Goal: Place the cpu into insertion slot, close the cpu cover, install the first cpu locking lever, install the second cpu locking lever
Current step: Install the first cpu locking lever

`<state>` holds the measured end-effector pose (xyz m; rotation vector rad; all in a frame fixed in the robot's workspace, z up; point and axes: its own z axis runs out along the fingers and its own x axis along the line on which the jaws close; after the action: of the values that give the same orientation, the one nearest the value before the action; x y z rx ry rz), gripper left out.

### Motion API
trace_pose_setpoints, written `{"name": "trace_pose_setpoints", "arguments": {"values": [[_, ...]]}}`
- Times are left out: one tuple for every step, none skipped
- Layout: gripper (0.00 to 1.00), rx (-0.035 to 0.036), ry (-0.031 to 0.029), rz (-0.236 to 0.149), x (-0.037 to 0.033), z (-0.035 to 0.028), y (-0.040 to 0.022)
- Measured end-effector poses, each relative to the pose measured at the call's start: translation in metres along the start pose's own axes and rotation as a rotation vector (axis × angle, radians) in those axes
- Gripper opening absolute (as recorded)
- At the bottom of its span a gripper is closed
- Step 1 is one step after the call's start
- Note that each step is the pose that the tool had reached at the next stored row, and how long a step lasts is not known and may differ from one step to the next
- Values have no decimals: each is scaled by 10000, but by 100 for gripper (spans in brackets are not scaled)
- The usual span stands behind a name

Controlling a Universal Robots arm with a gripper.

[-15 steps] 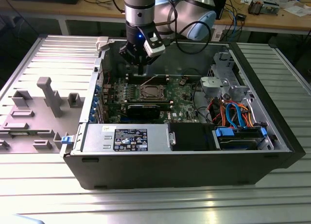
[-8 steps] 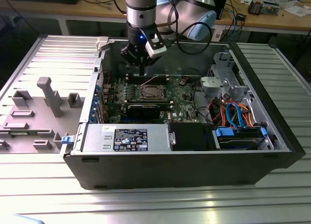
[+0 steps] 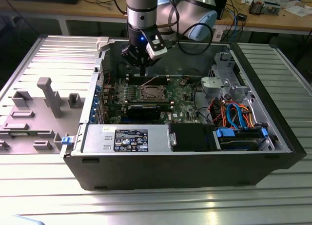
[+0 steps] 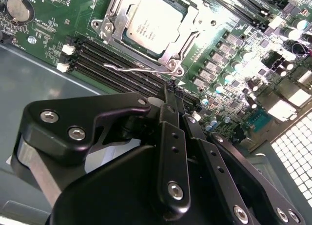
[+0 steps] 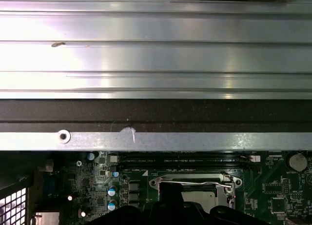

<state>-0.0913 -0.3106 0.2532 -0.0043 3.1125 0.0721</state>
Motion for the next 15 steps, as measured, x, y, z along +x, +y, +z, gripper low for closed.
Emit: {"name": "trace_pose_setpoints", "arguments": {"values": [[11,0,-1,0,0,2,0],[11,-1,0,0,0,5,0],[11,-1,-1,0,0,5,0],[11,0,0,0,0,5,0],[11,-1,0,0,0,5,0],[11,0,0,0,0,5,0],[11,-1,0,0,0,6,0],[11,0,0,0,0,6,0],[11,0,0,0,0,7,0],[11,-1,0,0,0,7,0],[11,-1,-1,0,0,7,0],[11,-1,-1,0,0,7,0],[11,0,0,0,0,7,0],[11,-1,0,0,0,7,0],[11,-1,-1,0,0,7,0]]}}
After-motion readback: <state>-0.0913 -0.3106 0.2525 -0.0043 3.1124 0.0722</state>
